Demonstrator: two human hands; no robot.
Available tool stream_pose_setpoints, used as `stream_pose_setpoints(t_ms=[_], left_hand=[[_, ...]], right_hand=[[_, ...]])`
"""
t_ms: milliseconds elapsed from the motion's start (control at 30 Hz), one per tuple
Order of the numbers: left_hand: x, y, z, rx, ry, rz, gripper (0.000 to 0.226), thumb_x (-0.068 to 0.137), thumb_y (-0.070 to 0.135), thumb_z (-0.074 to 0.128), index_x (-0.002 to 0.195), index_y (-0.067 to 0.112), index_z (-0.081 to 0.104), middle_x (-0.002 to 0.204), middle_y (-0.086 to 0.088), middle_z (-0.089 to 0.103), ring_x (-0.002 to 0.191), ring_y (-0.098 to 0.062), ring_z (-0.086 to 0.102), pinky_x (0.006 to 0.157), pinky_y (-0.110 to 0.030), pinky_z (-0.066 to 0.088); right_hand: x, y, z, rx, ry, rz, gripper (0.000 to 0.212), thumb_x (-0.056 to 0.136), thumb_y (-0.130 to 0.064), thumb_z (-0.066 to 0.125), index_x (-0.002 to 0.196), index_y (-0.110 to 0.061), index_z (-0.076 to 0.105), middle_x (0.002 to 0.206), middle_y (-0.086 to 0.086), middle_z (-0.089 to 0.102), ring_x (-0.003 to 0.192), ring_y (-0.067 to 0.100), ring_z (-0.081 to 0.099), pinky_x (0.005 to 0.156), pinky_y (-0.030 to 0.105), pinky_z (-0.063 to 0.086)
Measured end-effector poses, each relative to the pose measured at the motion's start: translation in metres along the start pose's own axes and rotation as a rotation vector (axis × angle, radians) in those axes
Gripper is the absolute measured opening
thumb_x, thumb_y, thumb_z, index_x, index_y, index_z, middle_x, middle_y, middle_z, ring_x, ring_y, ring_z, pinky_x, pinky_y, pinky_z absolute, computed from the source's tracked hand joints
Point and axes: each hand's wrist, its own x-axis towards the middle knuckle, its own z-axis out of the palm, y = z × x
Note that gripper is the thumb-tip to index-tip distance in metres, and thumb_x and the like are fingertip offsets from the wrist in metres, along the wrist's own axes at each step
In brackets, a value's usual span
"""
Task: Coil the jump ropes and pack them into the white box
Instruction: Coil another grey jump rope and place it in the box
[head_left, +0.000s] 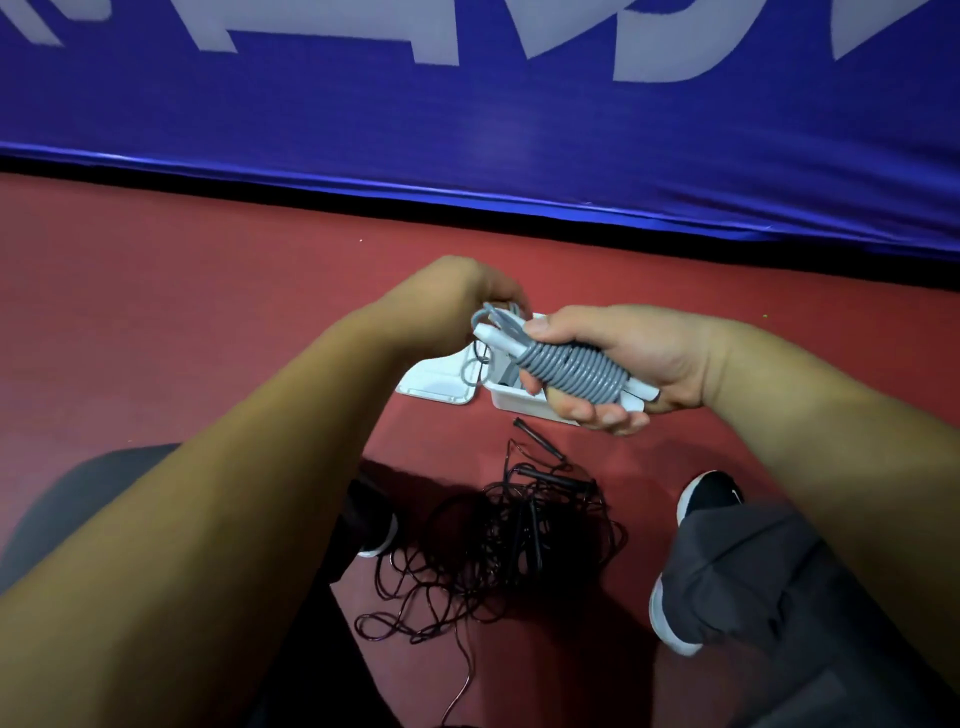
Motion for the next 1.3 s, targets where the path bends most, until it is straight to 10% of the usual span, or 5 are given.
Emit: stream_pose_setpoints(t_ms=[367,833,1133,1300], left_hand=[[0.009,0.030,-0.009,-0.117,0.087,0.102,0.029,0.090,0.001,0.070,0.103,0.022,0.085,0.092,0.011,0.079,0.081,0.013,0.066,0.071,-0.003,0.041],[0.011,0.029,-0.001,0.157,-0.102,-0.003,0.016,0.096,0.018,0.070,0.106,0.024,0.081,0.084,0.007,0.072,0.070,-0.010,0.059,0.061,-0.026,0.042],[0.010,0.025,0.011,0.166,-0.246,-0.191,0.016,0.096,0.013,0.065,0.100,0.021,0.078,0.097,0.002,0.076,0.090,-0.020,0.069,0.082,-0.037,0.055],[0.006,0.018,0.009,0.025,-0.205,-0.290,0.007,0.094,0.015,0.074,0.088,0.013,0.077,0.075,-0.004,0.077,0.067,-0.017,0.074,0.068,-0.035,0.061]], right_hand=[[0.017,0.013,-0.019,-0.296,0.143,0.327,0.053,0.104,-0.054,0.058,0.129,-0.008,0.065,0.096,0.022,0.071,0.052,0.018,0.050,0.039,0.018,0.035],[0.022,0.029,-0.049,-0.346,0.764,0.046,0.027,0.107,-0.049,0.057,0.106,-0.023,0.062,0.087,0.010,0.070,0.055,0.015,0.055,0.043,0.022,0.041],[0.028,0.030,-0.046,-0.200,0.777,-0.018,0.024,0.107,-0.041,0.059,0.117,-0.020,0.062,0.102,0.008,0.068,0.066,0.018,0.056,0.047,0.026,0.042],[0.026,0.020,-0.037,-0.001,0.714,-0.106,0.015,0.101,-0.031,0.066,0.107,-0.017,0.065,0.088,0.005,0.063,0.062,0.019,0.053,0.049,0.026,0.036]])
